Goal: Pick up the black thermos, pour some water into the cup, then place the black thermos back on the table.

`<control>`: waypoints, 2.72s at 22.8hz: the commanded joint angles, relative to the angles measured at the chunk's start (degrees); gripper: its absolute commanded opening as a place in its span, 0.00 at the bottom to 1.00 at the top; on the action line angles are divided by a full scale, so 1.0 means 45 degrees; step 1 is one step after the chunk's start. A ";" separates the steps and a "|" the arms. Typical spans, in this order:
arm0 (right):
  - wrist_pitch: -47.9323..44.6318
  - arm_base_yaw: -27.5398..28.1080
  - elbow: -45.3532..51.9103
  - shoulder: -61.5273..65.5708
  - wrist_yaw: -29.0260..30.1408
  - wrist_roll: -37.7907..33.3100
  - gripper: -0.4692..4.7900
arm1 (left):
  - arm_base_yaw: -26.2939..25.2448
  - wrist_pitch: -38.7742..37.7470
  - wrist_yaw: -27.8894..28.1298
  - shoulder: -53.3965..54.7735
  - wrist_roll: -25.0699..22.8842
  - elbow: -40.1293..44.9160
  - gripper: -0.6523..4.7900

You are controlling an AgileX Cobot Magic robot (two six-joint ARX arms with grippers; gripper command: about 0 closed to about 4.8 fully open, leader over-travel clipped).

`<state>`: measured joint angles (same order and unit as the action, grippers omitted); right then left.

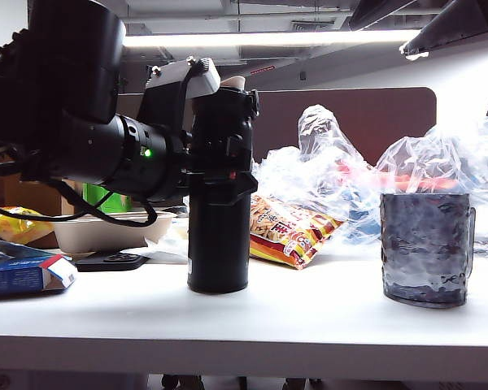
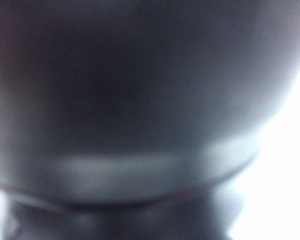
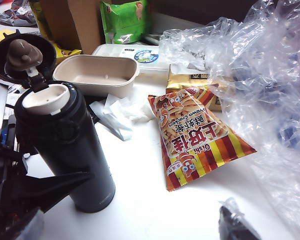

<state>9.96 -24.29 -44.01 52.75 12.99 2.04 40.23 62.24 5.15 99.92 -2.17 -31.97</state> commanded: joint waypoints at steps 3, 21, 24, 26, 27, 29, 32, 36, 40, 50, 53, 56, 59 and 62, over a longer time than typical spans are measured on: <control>0.0719 0.1035 -0.0117 -0.0481 -0.0393 0.0398 1.00 | 0.0005 -0.3531 -0.0359 -0.0136 -0.0525 -0.3410 0.11; 0.5683 0.3060 0.0325 -0.0947 0.1389 0.1836 1.00 | 0.0996 -0.8223 -0.0306 0.0612 -1.1579 -0.7179 0.11; 0.5727 0.3045 0.1088 -0.0937 0.1758 0.1909 1.00 | 0.1039 -0.7985 -0.0957 0.0636 -1.2585 -0.7179 0.11; 0.5532 0.3050 0.1452 -0.0933 0.1734 0.1982 1.00 | 0.1141 -0.7912 -0.1341 0.0695 -1.3444 -0.7179 0.11; 0.5425 0.3050 0.1501 -0.0937 0.1977 0.1982 1.00 | 0.1156 -0.7893 -0.1384 0.0733 -1.3512 -0.7179 0.11; 0.5027 0.3050 0.1496 -0.0937 0.2059 0.1972 1.00 | 0.1141 -0.7291 -0.1423 0.0962 -1.3746 -0.7179 0.11; 0.5003 0.3050 0.1496 -0.0937 0.2055 0.1977 1.00 | 0.1137 -0.5770 -0.1409 0.1103 -1.3255 -0.7179 0.11; 0.4979 0.3050 0.1496 -0.0937 0.2059 0.1977 1.00 | 0.1117 -0.5741 -0.1447 0.1855 -1.3342 -0.7611 0.11; 0.4979 0.3050 0.1496 -0.0942 0.2055 0.1977 1.00 | 0.1107 -0.5940 -0.1443 0.2273 -1.3415 -0.8374 0.12; 0.4925 0.3055 0.1477 -0.1030 0.2050 0.1967 1.00 | 0.1127 -0.5882 -0.1433 0.2273 -1.3362 -0.8369 0.12; 0.5008 0.3055 0.1472 -0.1112 0.2050 0.1928 1.00 | 0.0996 -0.5814 -0.1418 0.2273 -1.4659 -0.8369 0.12; 0.5008 0.3055 0.1477 -0.1107 0.2050 0.1928 1.00 | 0.0685 -0.5999 -0.1617 0.2278 -1.6835 -0.8369 0.12; 0.5003 0.3055 0.1477 -0.1107 0.2045 0.1928 1.00 | 0.0641 -0.5955 -0.2098 0.2273 -1.8574 -0.8374 0.12; 0.5022 0.3055 0.1477 -0.1107 0.2045 0.1928 1.00 | 0.0641 -0.5775 -0.2336 0.2273 -1.9297 -0.8378 0.12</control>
<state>32.93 -10.46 -37.17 47.99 21.91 10.81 43.16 32.23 -4.95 110.89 -87.61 -69.06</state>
